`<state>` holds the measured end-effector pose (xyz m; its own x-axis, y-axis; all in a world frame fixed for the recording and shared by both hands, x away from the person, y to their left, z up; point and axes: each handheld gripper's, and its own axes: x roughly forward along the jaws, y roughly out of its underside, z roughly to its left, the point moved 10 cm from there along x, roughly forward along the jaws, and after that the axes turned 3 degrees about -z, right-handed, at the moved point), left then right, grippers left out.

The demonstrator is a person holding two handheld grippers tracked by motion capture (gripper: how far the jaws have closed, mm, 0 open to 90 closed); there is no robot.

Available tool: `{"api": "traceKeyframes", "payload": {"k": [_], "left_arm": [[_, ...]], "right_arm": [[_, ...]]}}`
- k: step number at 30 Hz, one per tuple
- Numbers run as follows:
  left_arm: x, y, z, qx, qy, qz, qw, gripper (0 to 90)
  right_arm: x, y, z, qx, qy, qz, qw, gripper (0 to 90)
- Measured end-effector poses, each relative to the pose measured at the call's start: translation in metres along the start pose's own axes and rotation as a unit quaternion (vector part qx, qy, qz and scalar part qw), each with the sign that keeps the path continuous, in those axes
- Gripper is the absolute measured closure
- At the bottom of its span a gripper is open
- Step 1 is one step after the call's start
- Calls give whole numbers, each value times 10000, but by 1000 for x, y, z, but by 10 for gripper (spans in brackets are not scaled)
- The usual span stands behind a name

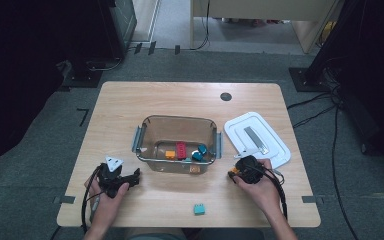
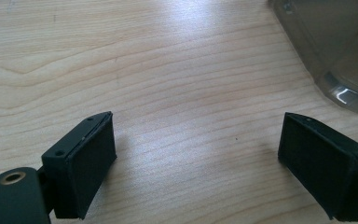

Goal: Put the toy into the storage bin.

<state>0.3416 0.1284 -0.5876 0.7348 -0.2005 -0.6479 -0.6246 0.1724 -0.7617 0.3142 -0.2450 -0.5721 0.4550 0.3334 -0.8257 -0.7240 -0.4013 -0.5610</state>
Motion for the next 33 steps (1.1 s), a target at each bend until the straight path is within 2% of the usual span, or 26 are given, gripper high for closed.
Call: {"api": "traceKeyframes", "payload": {"k": [9,17,19,26,33], "left_arm": [[0,0,0,0,0,0,10000,108],[0,0,0,0,0,0,10000,108],[0,0,0,1,-1,-1,10000,108],[0,0,0,-7,-2,-8,10000,108],[0,0,0,1,-3,-7,10000,108]], "right_arm": [[-13,-15,-10,18,55,-340,9994,604],[-45,-40,-24,57,-65,-841,9964,604],[-53,-46,-26,28,-79,-898,9959,604],[-77,-70,-24,-217,-119,-1008,9946,604],[-90,-96,-13,-370,-264,-1173,9921,604]]}}
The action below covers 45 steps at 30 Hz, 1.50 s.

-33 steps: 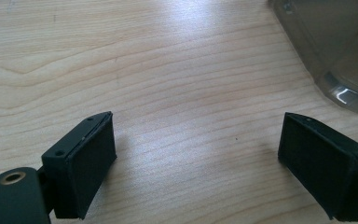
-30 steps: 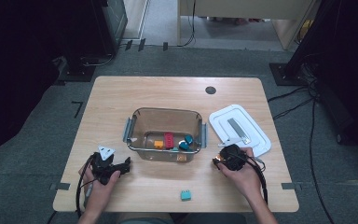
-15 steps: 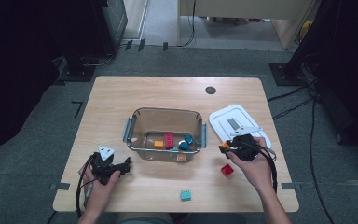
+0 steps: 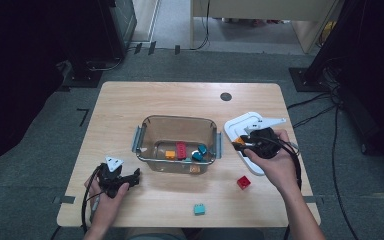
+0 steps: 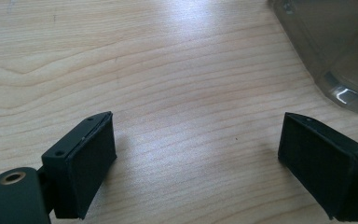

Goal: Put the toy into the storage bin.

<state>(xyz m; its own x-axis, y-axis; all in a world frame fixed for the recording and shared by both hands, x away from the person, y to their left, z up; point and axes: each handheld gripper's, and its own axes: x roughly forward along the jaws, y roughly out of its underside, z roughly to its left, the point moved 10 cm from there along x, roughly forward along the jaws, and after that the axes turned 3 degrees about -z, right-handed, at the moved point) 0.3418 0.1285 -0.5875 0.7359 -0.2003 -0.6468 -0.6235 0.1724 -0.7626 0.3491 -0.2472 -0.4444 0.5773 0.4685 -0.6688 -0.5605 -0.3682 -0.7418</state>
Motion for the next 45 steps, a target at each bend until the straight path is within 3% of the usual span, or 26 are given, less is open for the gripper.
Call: {"api": "traceKeyframes", "payload": {"k": [10,23,31,40,45], "left_arm": [[0,0,0,1,1,5,10000,108],[0,0,0,0,1,5,10000,108],[0,0,0,-1,1,1,10000,108],[0,0,0,-1,2,4,10000,108],[0,0,0,1,2,5,10000,108]], "right_arm": [[8,-40,32,-407,-263,-135,9987,604],[39,-66,75,-848,-631,83,9944,604],[53,-67,83,-820,-766,186,9935,563],[44,-62,78,-750,-750,108,9943,558],[32,-54,68,-704,-686,48,9951,552]]}}
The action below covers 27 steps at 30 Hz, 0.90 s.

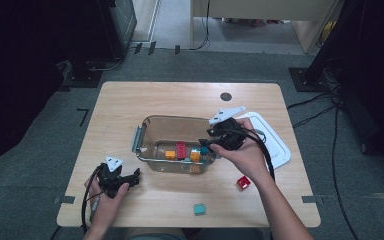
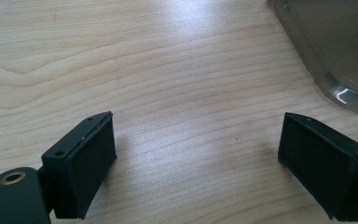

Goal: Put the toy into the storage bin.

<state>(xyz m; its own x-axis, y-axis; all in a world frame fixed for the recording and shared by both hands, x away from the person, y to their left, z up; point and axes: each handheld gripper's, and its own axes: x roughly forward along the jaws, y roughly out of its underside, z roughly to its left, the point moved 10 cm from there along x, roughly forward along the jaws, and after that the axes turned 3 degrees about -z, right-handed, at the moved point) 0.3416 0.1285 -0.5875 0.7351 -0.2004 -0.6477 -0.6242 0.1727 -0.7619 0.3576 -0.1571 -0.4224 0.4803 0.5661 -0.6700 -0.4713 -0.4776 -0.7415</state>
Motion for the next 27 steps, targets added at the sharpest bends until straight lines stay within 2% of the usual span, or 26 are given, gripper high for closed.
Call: {"api": "traceKeyframes", "payload": {"k": [6,12,20,27], "left_arm": [[0,0,0,0,-1,-1,10000,108],[0,0,0,-2,3,0,10000,108],[0,0,0,1,-1,0,10000,108],[0,0,0,-2,0,1,10000,108]], "right_arm": [[-16,13,-9,116,107,-106,9998,533],[-25,33,-14,240,181,-41,9995,501],[-29,67,-22,440,267,41,9987,485],[-25,98,-23,602,328,200,9974,474]]}}
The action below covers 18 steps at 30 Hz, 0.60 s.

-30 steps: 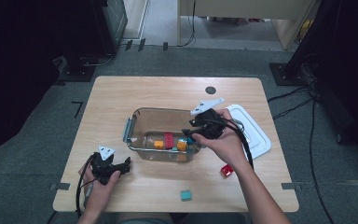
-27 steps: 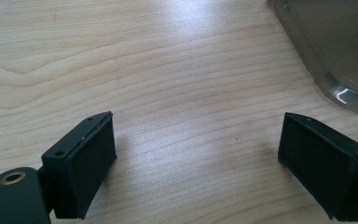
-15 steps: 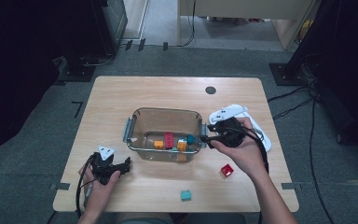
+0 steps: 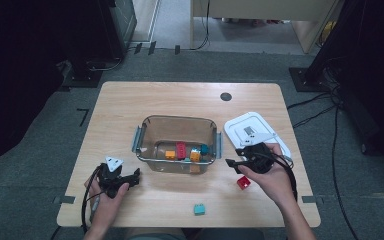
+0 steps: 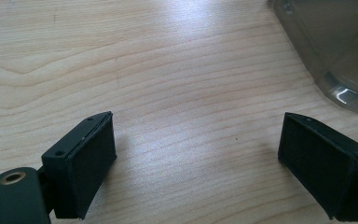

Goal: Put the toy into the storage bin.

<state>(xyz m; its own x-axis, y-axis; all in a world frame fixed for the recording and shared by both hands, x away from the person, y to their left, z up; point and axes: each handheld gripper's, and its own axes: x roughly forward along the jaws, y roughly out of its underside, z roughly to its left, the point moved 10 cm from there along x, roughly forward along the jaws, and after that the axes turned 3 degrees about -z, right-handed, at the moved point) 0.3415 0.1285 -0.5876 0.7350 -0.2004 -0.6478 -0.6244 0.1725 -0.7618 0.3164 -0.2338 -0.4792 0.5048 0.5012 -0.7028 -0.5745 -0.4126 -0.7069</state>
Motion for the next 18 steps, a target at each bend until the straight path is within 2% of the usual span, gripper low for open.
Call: {"api": "traceKeyframes", "payload": {"k": [8,18], "left_arm": [[0,0,0,0,0,2,10000,108],[0,0,0,1,1,2,10000,108]], "right_arm": [[15,45,-3,161,109,334,9993,441],[23,84,-10,396,243,556,9974,415]]}}
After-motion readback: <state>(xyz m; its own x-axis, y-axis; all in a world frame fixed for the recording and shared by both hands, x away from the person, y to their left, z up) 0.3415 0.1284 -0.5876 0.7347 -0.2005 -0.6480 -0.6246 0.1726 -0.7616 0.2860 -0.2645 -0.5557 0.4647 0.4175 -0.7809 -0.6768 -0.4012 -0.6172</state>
